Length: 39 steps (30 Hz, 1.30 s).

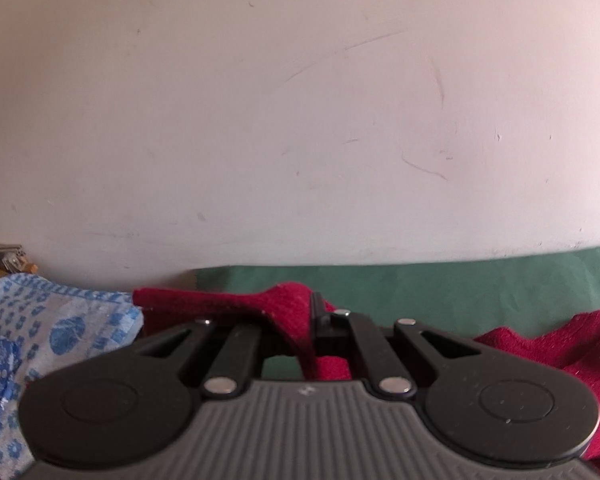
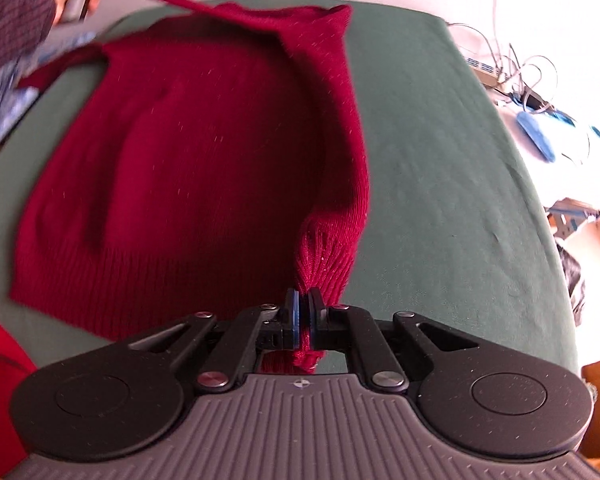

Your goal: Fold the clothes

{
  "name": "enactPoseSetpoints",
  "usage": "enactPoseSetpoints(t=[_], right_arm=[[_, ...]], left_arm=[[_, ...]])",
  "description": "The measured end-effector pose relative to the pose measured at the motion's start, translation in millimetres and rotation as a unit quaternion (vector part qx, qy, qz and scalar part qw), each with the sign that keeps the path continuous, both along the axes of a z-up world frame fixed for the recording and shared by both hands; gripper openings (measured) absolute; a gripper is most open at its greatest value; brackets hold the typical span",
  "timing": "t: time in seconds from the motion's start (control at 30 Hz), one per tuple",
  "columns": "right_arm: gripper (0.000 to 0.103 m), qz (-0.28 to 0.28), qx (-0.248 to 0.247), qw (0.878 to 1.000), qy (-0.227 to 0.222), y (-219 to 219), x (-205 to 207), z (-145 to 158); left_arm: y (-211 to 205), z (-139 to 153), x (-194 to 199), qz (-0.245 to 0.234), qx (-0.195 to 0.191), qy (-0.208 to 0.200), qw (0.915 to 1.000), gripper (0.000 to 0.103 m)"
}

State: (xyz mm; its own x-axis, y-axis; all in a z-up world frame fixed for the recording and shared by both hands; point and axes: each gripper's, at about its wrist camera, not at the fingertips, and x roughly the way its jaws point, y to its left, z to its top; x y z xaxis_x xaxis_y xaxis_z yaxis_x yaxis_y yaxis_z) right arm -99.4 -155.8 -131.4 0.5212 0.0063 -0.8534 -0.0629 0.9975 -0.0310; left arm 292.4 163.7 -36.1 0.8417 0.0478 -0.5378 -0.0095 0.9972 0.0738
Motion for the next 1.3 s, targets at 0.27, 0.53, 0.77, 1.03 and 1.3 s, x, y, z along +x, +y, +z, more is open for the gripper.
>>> enactPoseSetpoints(t=[0.27,0.53,0.77,1.03,1.3], right_arm=[[0.005,-0.056,0.035,0.998,0.003,-24,2,-3],[0.005,-0.048,0.057,0.997,0.021,-31,10,-9],[0.005,-0.027,0.077,0.996,0.019,-33,17,-7],[0.005,-0.018,0.096,0.995,0.012,-39,18,-6],[0.005,-0.036,0.11,0.993,-0.002,-52,3,-8]], left_arm=[[-17,-51,9,-0.019,0.08,0.064,0.9945,0.042],[26,-93,-19,0.008,0.085,0.121,0.989,0.087],[91,-53,-49,0.065,0.083,0.075,0.9915,0.058],[-35,-37,-118,-0.199,-0.054,0.127,0.9701,0.072],[-184,-97,-90,-0.238,-0.171,0.258,0.9207,0.05]])
